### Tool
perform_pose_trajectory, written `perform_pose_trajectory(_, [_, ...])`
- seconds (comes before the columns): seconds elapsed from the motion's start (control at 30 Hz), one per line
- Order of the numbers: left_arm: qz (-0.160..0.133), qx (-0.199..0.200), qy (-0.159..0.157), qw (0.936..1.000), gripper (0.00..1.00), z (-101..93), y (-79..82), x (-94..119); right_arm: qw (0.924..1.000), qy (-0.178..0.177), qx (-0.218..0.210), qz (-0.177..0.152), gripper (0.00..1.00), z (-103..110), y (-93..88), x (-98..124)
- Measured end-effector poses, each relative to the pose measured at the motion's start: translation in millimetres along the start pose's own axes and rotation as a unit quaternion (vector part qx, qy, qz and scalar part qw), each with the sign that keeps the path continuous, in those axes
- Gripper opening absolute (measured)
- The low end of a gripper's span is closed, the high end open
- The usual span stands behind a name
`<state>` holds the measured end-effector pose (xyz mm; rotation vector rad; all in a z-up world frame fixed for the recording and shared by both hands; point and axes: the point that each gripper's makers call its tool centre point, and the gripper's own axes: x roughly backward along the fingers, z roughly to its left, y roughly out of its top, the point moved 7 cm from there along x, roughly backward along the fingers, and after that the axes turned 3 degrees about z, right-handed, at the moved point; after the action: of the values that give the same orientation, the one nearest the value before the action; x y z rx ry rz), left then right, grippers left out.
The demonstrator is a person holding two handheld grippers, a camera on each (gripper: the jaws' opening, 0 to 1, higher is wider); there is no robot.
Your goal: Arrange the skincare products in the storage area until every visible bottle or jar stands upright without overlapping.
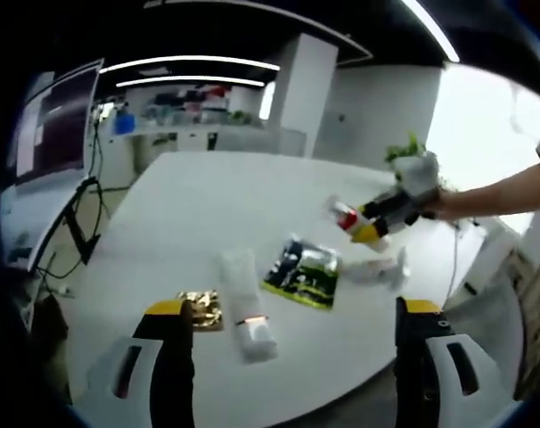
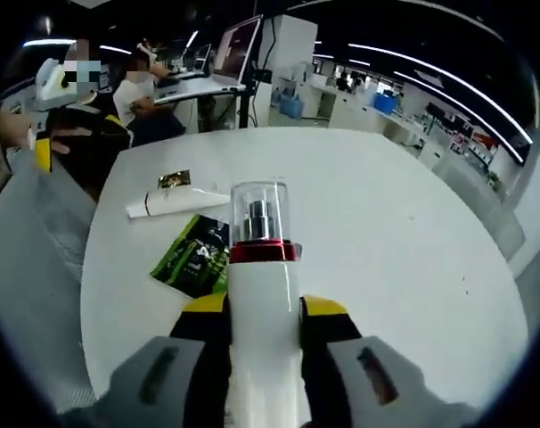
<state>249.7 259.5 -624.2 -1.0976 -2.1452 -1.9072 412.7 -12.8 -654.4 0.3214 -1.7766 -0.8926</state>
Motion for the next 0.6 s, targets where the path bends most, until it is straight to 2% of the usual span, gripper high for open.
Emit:
perform_pose_trajectory(0.27, [-0.012, 0.008, -0.010, 0.9998, 0.92, -1.4, 5.9, -1, 0.9996, -0.002, -0.007, -0.029, 0.29, 10, 13.4, 16])
perform_pose_trajectory(0.6, [-0.026, 0.009, -0.040, 0.9988, 0.94, -11.7, 19.4, 1, 0.9956, 0.028, -0.033, -0.083, 0.29, 34, 35.2, 32])
